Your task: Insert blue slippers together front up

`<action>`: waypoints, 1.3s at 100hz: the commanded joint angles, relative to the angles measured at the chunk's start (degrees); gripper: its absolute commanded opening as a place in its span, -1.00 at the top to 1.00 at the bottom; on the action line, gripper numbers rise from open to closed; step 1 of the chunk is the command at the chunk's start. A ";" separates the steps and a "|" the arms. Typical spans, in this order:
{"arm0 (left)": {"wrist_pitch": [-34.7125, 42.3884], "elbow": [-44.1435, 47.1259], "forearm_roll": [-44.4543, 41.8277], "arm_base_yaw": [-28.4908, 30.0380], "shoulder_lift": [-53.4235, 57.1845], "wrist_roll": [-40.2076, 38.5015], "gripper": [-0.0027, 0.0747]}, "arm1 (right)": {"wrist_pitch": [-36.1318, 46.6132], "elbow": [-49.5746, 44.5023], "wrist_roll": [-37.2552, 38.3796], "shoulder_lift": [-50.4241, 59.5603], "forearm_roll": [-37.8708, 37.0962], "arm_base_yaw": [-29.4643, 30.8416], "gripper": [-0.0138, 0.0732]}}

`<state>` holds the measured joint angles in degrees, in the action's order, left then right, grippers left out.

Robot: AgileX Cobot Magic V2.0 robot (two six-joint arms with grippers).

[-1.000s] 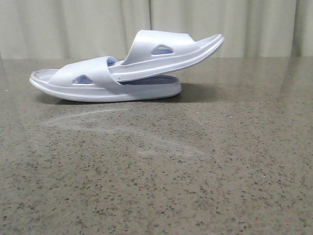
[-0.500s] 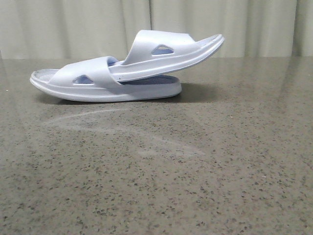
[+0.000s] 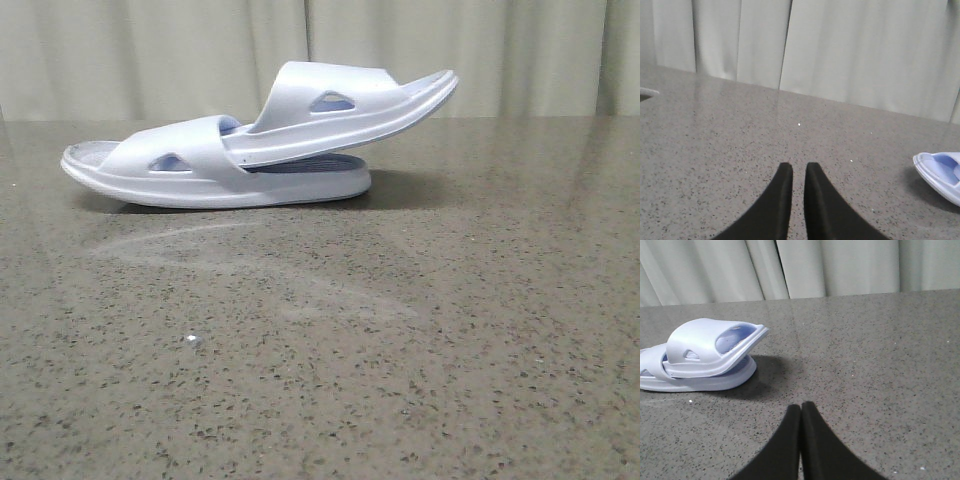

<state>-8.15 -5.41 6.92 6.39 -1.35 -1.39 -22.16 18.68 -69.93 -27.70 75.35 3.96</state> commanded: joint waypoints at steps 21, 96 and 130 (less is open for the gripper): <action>10.51 6.06 -2.86 -5.73 3.21 -1.16 0.89 | 1.13 1.54 -0.84 -0.06 1.93 0.08 0.86; 5.96 6.04 -3.72 -9.62 3.21 -0.31 0.89 | 1.03 1.54 -0.84 -0.06 1.93 0.08 0.86; 5.96 6.04 -3.72 -9.62 3.21 -0.31 0.89 | 1.03 1.54 -0.84 -0.06 1.93 0.08 0.86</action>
<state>-6.18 0.11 3.10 -2.67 0.24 -1.54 -22.16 18.68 -69.93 -27.56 75.35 3.96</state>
